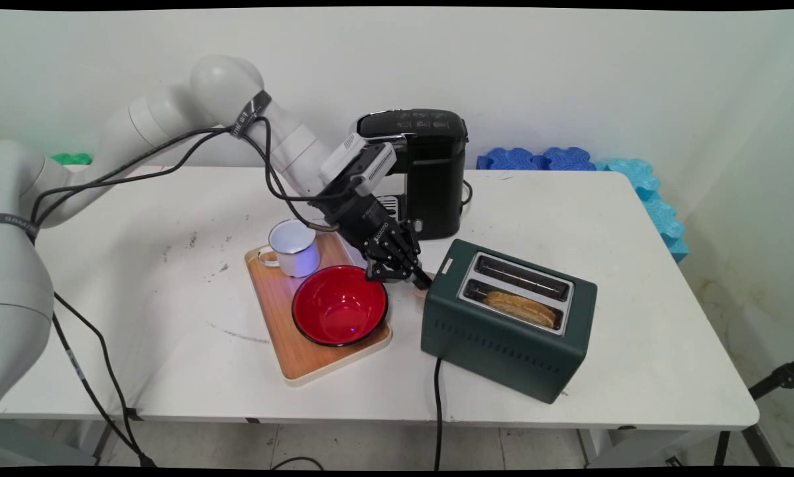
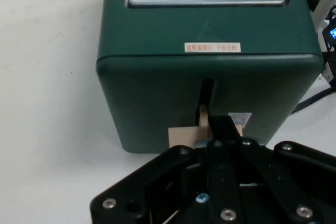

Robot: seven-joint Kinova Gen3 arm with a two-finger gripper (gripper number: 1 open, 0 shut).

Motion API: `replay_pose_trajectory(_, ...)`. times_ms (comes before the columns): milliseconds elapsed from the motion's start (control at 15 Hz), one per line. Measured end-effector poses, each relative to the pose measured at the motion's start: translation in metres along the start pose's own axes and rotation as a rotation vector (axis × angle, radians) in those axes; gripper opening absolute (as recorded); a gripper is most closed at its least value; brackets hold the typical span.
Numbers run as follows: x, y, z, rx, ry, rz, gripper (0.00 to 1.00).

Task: Press the toaster switch

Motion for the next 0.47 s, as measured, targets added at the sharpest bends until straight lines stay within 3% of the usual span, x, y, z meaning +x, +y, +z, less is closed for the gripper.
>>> replay_pose_trajectory(467,-0.0046,0.0038,-0.002,0.005,-0.007,-0.009,0.0)
